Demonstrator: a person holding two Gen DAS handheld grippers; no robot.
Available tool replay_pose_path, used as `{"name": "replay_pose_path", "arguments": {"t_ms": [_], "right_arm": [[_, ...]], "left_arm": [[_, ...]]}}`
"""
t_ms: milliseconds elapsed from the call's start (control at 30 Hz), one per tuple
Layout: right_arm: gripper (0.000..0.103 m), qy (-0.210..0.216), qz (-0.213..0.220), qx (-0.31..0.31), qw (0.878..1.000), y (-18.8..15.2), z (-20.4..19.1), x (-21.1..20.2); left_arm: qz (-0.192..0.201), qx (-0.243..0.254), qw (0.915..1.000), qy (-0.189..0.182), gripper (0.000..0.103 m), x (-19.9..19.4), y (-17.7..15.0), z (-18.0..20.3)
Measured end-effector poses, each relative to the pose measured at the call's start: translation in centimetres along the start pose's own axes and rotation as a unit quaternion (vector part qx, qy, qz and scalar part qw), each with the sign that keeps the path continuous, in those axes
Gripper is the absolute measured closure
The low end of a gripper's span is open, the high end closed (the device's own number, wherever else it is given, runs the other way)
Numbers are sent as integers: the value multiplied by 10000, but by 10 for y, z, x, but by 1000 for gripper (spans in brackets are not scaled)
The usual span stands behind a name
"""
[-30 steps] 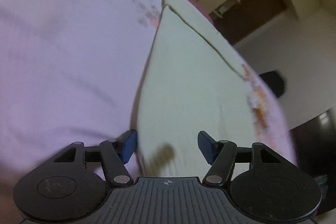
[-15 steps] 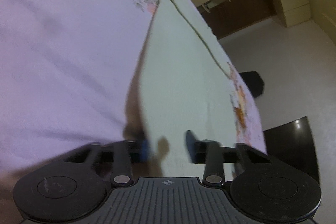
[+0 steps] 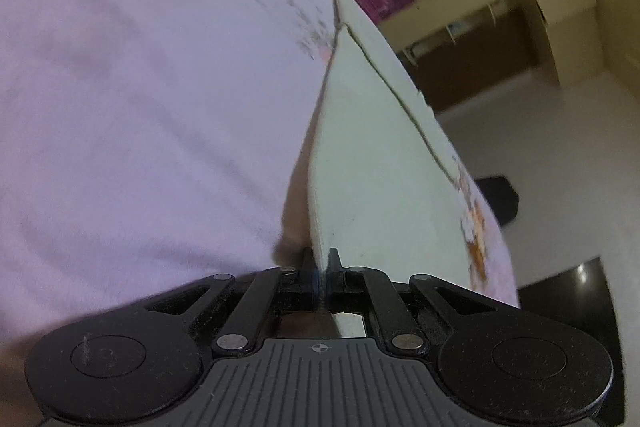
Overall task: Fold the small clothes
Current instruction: 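Grasp the hem corners with both tools and lift them toward the collar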
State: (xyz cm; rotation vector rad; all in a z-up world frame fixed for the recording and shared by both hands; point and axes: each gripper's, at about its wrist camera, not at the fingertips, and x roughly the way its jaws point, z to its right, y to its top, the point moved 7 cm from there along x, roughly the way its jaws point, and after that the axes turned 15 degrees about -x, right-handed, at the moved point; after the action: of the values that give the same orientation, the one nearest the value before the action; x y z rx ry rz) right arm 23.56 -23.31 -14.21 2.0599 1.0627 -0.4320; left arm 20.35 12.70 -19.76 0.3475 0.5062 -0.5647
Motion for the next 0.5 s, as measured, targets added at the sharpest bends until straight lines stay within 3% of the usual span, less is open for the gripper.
{"name": "replay_pose_path", "arguments": {"t_ms": [100, 267, 500], "right_arm": [[98, 305, 301, 158, 9990, 3, -6, -5], [98, 374, 455, 148, 9982, 19, -10, -4], [98, 647, 898, 186, 9937, 80, -35, 4]], "left_arm": [[78, -17, 9999, -139, 100, -4, 0, 7], [210, -176, 9987, -422, 100, -9, 14, 29], [441, -228, 9970, -598, 100, 10, 56, 89]]}}
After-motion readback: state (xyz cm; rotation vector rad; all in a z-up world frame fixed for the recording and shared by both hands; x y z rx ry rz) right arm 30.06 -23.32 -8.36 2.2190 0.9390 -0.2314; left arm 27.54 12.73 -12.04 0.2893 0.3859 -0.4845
